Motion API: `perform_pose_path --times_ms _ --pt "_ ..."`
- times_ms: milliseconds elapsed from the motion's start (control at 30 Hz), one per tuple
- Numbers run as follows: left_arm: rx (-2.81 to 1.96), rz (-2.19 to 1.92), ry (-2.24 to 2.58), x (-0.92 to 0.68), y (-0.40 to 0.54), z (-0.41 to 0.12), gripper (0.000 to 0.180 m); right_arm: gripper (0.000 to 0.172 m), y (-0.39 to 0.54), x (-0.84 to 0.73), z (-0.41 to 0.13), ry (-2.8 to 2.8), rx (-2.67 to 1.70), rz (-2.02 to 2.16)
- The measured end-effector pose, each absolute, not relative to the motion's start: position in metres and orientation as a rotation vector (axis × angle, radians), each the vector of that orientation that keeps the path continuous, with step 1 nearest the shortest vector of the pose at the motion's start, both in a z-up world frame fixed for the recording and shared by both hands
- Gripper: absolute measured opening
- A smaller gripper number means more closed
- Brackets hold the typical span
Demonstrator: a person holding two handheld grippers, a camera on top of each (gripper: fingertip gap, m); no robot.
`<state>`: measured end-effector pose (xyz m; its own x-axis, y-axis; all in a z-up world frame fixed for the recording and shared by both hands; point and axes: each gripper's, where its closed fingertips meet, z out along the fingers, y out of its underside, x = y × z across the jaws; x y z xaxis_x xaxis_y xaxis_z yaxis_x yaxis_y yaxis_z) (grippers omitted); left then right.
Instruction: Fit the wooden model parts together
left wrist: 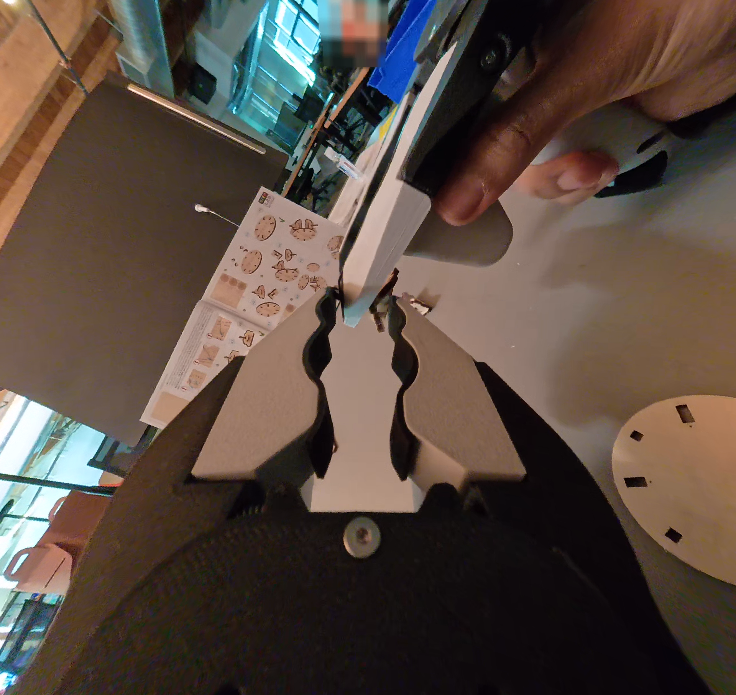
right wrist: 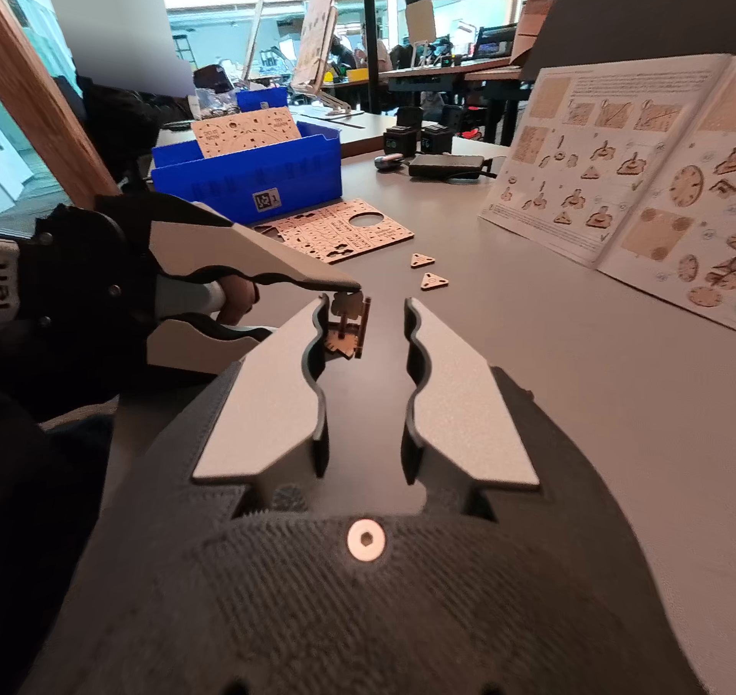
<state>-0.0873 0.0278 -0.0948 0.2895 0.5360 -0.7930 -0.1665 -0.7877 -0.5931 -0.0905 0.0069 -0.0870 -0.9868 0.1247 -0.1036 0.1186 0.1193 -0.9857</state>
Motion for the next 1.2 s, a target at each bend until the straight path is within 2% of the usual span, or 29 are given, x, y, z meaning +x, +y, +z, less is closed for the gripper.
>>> perform_pose_path --times_ms 67,133,700,900,1200 --pt "-1.984 1.550 -0.326 -0.088 0.028 -0.096 0.025 0.031 0.006 -0.088 -0.089 -2.360 -0.233 2.054" --pt "-1.990 1.554 -0.328 -0.088 0.027 -0.097 0.026 0.018 0.005 -0.084 -0.089 -2.375 -0.207 2.060" --pt "-1.929 1.530 -0.338 -0.087 0.028 -0.091 0.026 0.017 0.005 -0.081 -0.083 -2.368 -0.194 2.115" --pt "-1.902 1.505 -0.369 -0.087 0.026 -0.088 0.026 0.018 0.005 -0.082 -0.077 -2.263 -0.142 2.112" --pt "-1.821 1.466 -0.462 -0.089 0.013 -0.079 0.026 0.039 0.007 -0.080 -0.067 -2.187 -0.134 2.181"
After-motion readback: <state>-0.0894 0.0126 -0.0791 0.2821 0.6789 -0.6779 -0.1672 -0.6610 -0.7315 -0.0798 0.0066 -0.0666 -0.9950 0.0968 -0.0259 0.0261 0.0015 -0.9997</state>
